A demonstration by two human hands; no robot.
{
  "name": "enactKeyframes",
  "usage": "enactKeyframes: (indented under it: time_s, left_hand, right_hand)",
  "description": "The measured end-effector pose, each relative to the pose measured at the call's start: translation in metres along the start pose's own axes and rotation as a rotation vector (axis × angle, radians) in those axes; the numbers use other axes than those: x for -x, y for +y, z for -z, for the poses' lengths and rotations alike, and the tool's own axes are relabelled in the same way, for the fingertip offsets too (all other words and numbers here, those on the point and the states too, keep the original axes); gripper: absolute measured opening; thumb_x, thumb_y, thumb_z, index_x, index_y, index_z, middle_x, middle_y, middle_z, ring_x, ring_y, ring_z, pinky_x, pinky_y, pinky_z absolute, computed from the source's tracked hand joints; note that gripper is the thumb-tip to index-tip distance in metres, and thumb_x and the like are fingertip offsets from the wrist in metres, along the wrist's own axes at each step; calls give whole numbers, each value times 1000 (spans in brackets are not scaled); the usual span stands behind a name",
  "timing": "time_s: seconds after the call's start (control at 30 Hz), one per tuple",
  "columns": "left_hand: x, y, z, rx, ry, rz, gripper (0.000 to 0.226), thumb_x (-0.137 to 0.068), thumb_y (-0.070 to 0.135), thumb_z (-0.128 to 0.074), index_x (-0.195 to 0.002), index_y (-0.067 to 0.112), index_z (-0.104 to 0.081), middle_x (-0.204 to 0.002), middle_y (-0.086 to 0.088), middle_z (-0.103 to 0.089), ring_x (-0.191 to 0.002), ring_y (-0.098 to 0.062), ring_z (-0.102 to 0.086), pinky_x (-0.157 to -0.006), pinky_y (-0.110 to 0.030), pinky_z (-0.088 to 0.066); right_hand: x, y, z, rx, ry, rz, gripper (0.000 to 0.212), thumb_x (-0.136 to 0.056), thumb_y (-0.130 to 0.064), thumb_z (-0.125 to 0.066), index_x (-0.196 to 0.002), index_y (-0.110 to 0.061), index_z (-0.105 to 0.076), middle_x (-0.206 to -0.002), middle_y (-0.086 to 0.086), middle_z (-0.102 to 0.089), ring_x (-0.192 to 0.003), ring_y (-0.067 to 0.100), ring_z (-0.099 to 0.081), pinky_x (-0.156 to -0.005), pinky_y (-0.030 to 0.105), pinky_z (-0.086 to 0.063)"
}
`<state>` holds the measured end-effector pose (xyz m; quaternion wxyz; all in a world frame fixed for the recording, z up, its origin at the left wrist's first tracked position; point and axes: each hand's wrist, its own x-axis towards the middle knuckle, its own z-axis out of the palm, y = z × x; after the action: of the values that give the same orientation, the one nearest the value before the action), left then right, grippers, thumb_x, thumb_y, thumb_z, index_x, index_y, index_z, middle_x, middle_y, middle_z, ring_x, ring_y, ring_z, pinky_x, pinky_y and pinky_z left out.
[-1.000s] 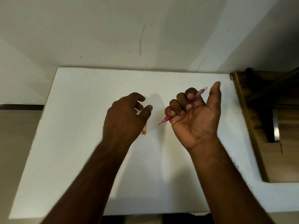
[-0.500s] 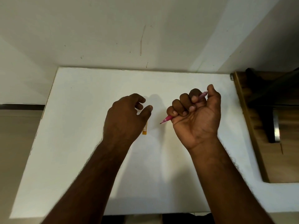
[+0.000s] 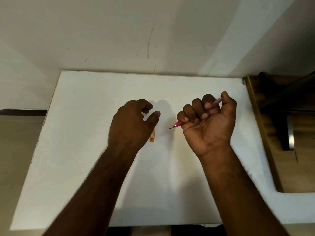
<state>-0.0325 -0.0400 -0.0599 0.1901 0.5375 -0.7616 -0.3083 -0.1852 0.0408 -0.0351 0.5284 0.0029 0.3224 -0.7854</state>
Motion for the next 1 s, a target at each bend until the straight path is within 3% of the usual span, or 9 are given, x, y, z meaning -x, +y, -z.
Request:
enactKeyframes:
  time_s: [0.2, 0.33, 0.47, 0.6, 0.77, 0.9, 1.0]
  left_hand:
    - [-1, 0, 0, -2, -8, 4, 32, -87, 50, -68, -108, 27, -71, -102, 11, -70, -88, -11, -65, -77, -29, -49]
    - [-1, 1, 0, -4, -10, 0, 31, -87, 49, -68, -109, 27, -71, -102, 11, -71, -89, -11, -65, -77, -28, -48]
    - [-1, 1, 0, -7, -17, 0, 31, -87, 49, -68, -108, 27, -71, -102, 11, -71, -90, -11, -65, -78, -28, -48]
    - [-1, 1, 1, -4, -16, 1, 31, -87, 49, -68, -108, 27, -71, -102, 11, -71, -90, -11, -65, -78, -29, -49]
    - [0, 0, 1, -2, -11, -6, 31, -86, 49, -68, -107, 27, -72, -102, 11, -71, -88, -11, -65, -76, -28, -48]
    - [0, 0, 1, 0, -11, -1, 31, -86, 49, -69, -107, 27, -72, -102, 11, -71, -88, -10, -65, -75, -26, -46]
    - [0, 0, 1, -5, -17, 1, 31, -86, 50, -68, -108, 28, -72, -102, 12, -71, -88, -10, -65, -76, -26, -46]
  right_hand:
    - [-1, 0, -1, -25, -4, -16, 58, -96, -64, -37, -61, -17, -41, -50, -3, -28, -50, 15, -20, -54, 28, -30]
    - [-2, 1, 0, -16, -10, -13, 53, -99, -51, -36, -60, -16, -41, -48, -3, -30, -51, 16, -18, -53, 28, -31]
    - [-1, 0, 1, -42, 5, -26, 57, -96, -62, -37, -61, -16, -40, -50, -3, -28, -51, 16, -19, -54, 28, -29]
    - [-1, 1, 1, -24, 9, -10, 52, -99, -50, -35, -58, -16, -40, -48, -3, -29, -51, 16, -18, -53, 28, -29]
    - [0, 1, 0, -30, 0, -23, 59, -95, -64, -37, -61, -17, -41, -50, -3, -28, -50, 15, -20, -54, 28, -29]
    - [0, 2, 0, -9, -7, -12, 54, -99, -51, -36, -59, -16, -41, -48, -3, -30, -51, 16, -18, -54, 28, -30]
    - [0, 2, 0, -11, -1, -10, 57, -99, -58, -35, -60, -16, -43, -49, -3, -30, -51, 15, -19, -54, 28, -30]
